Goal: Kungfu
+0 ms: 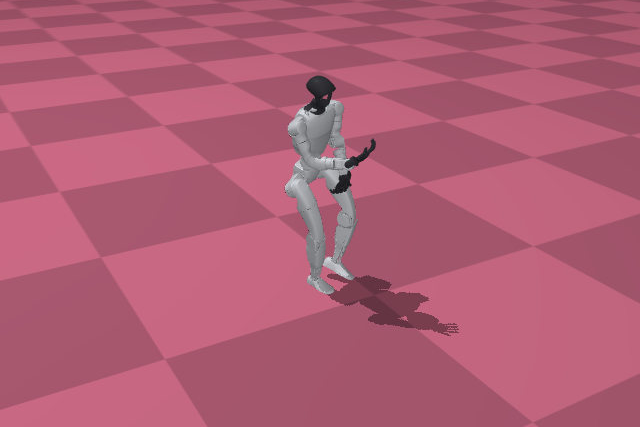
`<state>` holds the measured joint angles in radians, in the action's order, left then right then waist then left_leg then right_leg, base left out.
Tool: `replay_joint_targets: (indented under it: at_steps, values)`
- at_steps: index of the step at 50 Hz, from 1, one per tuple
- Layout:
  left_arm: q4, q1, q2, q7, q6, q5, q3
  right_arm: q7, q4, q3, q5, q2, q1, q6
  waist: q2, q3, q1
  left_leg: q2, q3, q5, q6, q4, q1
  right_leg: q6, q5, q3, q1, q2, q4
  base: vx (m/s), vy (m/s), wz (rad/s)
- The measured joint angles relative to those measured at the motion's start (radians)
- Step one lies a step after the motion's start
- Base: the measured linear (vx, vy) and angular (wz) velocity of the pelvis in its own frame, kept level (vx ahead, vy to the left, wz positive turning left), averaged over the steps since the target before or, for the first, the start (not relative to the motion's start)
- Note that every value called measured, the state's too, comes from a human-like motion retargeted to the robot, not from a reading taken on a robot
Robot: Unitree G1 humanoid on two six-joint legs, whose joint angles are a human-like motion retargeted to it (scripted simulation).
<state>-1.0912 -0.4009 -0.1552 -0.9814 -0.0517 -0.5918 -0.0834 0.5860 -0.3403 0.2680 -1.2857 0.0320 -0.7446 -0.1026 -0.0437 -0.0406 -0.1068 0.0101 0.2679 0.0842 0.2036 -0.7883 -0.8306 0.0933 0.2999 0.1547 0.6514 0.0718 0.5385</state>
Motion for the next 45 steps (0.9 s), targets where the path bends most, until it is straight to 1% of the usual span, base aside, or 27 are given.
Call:
replay_joint_targets:
  at_steps: [2,3,4,6,7,8,10,12,13,15,17,18,19,20,22,23,25,27,28,30,32,33,35,37,40,43,45]
  values:
    - [0.016,-0.017,0.054,0.056,0.03,0.094,0.045,-0.039,0.111,-0.073,0.03,0.107,-0.093,0.097,0.021,0.038,-0.002,-0.023,0.058,0.126,0.058,-0.05,-0.016,-0.015,-0.011,0.002,-0.035,0.055,-0.032,0.14,0.1,1.12]
    - [0.026,-0.022,0.08,0.087,0.058,0.139,0.071,-0.062,0.16,-0.113,0.062,0.168,-0.137,0.149,0.035,0.062,-0.01,-0.037,0.105,0.168,0.058,-0.104,-0.035,-0.025,-0.013,0.002,-0.041,0.093,-0.039,0.18,0.05,1.18]
    - [0.034,-0.023,0.108,0.12,0.091,0.188,0.101,-0.09,0.206,-0.156,0.105,0.225,-0.174,0.201,0.054,0.084,-0.007,-0.03,0.127,0.161,0.058,-0.201,-0.06,-0.024,-0.018,-0.001,-0.058,0.11,-0.057,0.2,-0.13,0.93]
    - [0.05,-0.014,0.17,0.185,0.16,0.288,0.167,-0.152,0.283,-0.249,0.215,0.325,-0.23,0.306,0.089,0.119,0.01,-0.007,0.12,0.085,0.058,-0.456,-0.13,-0.009,-0.03,-0.017,-0.105,0.109,-0.104,0.26,-0.3,0.37]
    - [0.059,-0.008,0.207,0.215,0.195,0.336,0.201,-0.189,0.317,-0.298,0.279,0.369,-0.25,0.356,0.097,0.134,0.014,0.005,0.103,0.042,0.048,-0.59,-0.173,-0.002,-0.036,-0.022,-0.129,0.1,-0.127,0.31,-0.26,0.29]
    - [0.067,0.0,0.25,0.247,0.23,0.38,0.236,-0.235,0.35,-0.349,0.346,0.41,-0.262,0.403,0.1,0.15,0.01,0.026,0.089,0.003,0.02,-0.718,-0.218,0.005,-0.042,-0.018,-0.152,0.089,-0.15,0.27,-0.25,0.34]
    - [0.073,0.011,0.348,0.339,0.306,0.469,0.303,-0.373,0.415,-0.437,0.487,0.491,-0.278,0.507,0.097,0.178,0.013,0.162,0.084,-0.071,-0.085,-0.928,-0.307,0.022,-0.058,0.006,-0.191,0.055,-0.198,0.24,-0.27,0.03]
    - [0.075,0.026,0.453,0.48,0.383,0.539,0.359,-0.552,0.477,-0.501,0.631,0.56,-0.282,0.602,0.115,0.176,0.061,0.381,0.083,-0.122,-0.207,-0.954,-0.361,0.04,-0.066,0.002,-0.228,0.018,-0.216,0.23,-0.27,-1.15]
    - [0.07,0.032,0.503,0.558,0.426,0.571,0.388,-0.644,0.516,-0.527,0.704,0.589,-0.278,0.635,0.135,0.165,0.093,0.479,0.076,-0.128,-0.243,-0.888,-0.374,0.045,-0.069,-0.021,-0.244,0.01,-0.216,0.14,-0.16,-1.62]
    - [0.042,0.043,0.589,0.715,0.51,0.629,0.438,-0.831,0.611,-0.56,0.852,0.635,-0.258,0.669,0.198,0.153,0.132,0.576,0.087,-0.104,-0.254,-0.604,-0.378,0.04,-0.072,-0.083,-0.254,0.037,-0.21,0.04,-0.07,-1.26]
    - [-0.002,0.062,0.654,0.856,0.569,0.663,0.469,-1.0,0.72,-0.573,0.983,0.662,-0.221,0.658,0.253,0.164,0.122,0.545,0.042,-0.011,-0.202,-0.185,-0.381,0.027,-0.076,-0.106,-0.252,0.091,-0.216,-0.02,-0.09,-0.23]
    - [-0.024,0.07,0.676,0.912,0.583,0.67,0.485,-1.069,0.769,-0.578,1.032,0.675,-0.198,0.649,0.267,0.171,0.115,0.541,0.008,0.045,-0.176,0.03,-0.372,0.024,-0.077,-0.106,-0.254,0.106,-0.221,-0.02,-0.12,0.07]
    - [-0.041,0.078,0.689,0.951,0.591,0.671,0.505,-1.126,0.817,-0.585,1.081,0.689,-0.173,0.646,0.277,0.175,0.111,0.55,-0.007,0.062,-0.158,0.206,-0.361,0.024,-0.079,-0.103,-0.255,0.117,-0.226,-0.02,-0.12,0.1]
    - [-0.056,0.087,0.697,0.981,0.597,0.669,0.528,-1.177,0.863,-0.594,1.13,0.703,-0.146,0.645,0.284,0.179,0.11,0.565,-0.012,0.059,-0.145,0.361,-0.349,0.026,-0.081,-0.099,-0.256,0.125,-0.23,-0.03,-0.07,0.01]
    - [-0.061,0.106,0.673,0.982,0.598,0.656,0.578,-1.235,0.926,-0.621,1.223,0.735,-0.101,0.673,0.284,0.165,0.117,0.565,-0.081,-0.005,-0.179,0.405,-0.397,0.029,-0.086,-0.094,-0.263,0.133,-0.228,0.01,0.03,-0.11]
    - [-0.057,0.118,0.651,0.979,0.591,0.645,0.599,-1.263,0.95,-0.632,1.268,0.748,-0.079,0.686,0.29,0.157,0.12,0.56,-0.1,-0.017,-0.192,0.368,-0.406,0.026,-0.087,-0.104,-0.259,0.145,-0.216,0.07,0.1,-0.26]
    - [-0.037,0.147,0.605,0.961,0.586,0.62,0.627,-1.326,0.984,-0.641,1.348,0.76,-0.035,0.696,0.301,0.157,0.124,0.544,-0.137,-0.01,-0.221,0.178,-0.448,0.014,-0.086,-0.12,-0.239,0.173,-0.184,0.1,0.16,-0.26]
    - [-0.012,0.175,0.555,0.948,0.598,0.607,0.646,-1.361,0.982,-0.639,1.381,0.764,-0.005,0.704,0.316,0.173,0.132,0.533,-0.092,-0.018,-0.26,-0.072,-0.477,-0.005,-0.089,-0.118,-0.213,0.213,-0.171,0.09,0.17,-0.19]
    - [0.0,0.189,0.526,0.955,0.607,0.602,0.656,-1.373,0.976,-0.64,1.385,0.766,0.009,0.712,0.318,0.182,0.138,0.54,-0.061,-0.042,-0.286,-0.208,-0.491,-0.011,-0.087,-0.115,-0.199,0.226,-0.165,0.1,0.13,-0.17]
    - [0.024,0.212,0.473,1.0,0.653,0.587,0.657,-1.378,0.959,-0.645,1.363,0.769,0.029,0.728,0.309,0.2,0.146,0.573,0.012,-0.099,-0.344,-0.465,-0.505,-0.018,-0.083,-0.114,-0.175,0.225,-0.154,0.13,0.11,-0.16]
    - [0.046,0.238,0.427,1.1,0.727,0.57,0.626,-1.335,0.942,-0.647,1.288,0.776,0.034,0.739,0.279,0.219,0.159,0.61,0.062,-0.134,-0.369,-0.686,-0.494,-0.024,-0.083,-0.104,-0.155,0.199,-0.149,0.12,0.11,-0.15]
    - [0.051,0.246,0.407,1.154,0.75,0.562,0.608,-1.308,0.937,-0.646,1.243,0.782,0.033,0.74,0.264,0.227,0.16,0.61,0.082,-0.14,-0.366,-0.781,-0.478,-0.031,-0.087,-0.093,-0.151,0.19,-0.156,0.09,0.1,0.05]
    - [0.053,0.26,0.363,1.234,0.773,0.558,0.591,-1.25,0.935,-0.644,1.146,0.794,0.029,0.744,0.23,0.245,0.159,0.572,0.11,-0.125,-0.336,-0.948,-0.448,-0.039,-0.098,-0.071,-0.148,0.17,-0.175,0.07,0.07,0.29]
    - [0.052,0.273,0.337,1.229,0.772,0.536,0.569,-1.209,0.94,-0.641,1.074,0.807,0.025,0.752,0.213,0.272,0.144,0.465,0.16,-0.084,-0.273,-1.062,-0.416,-0.048,-0.113,-0.05,-0.139,0.173,-0.203,0.07,0.08,0.65]
    - [0.053,0.295,0.318,1.169,0.753,0.499,0.542,-1.183,0.949,-0.644,1.048,0.817,0.028,0.759,0.195,0.315,0.103,0.282,0.244,-0.016,-0.16,-1.137,-0.372,-0.069,-0.127,-0.005,-0.132,0.196,-0.247,0.07,0.11,0.93]
    - [0.065,0.314,0.312,1.168,0.752,0.49,0.532,-1.187,0.945,-0.647,1.116,0.819,0.033,0.764,0.177,0.331,0.078,0.178,0.291,0.051,-0.101,-1.111,-0.31,-0.088,-0.136,0.036,-0.139,0.208,-0.274,0.06,0.13,0.71]
    - [0.085,0.322,0.311,1.182,0.753,0.486,0.534,-1.211,0.934,-0.639,1.167,0.818,0.033,0.756,0.17,0.334,0.072,0.149,0.293,0.073,-0.091,-1.064,-0.28,-0.09,-0.134,0.056,-0.138,0.212,-0.278,0.05,0.11,0.52]
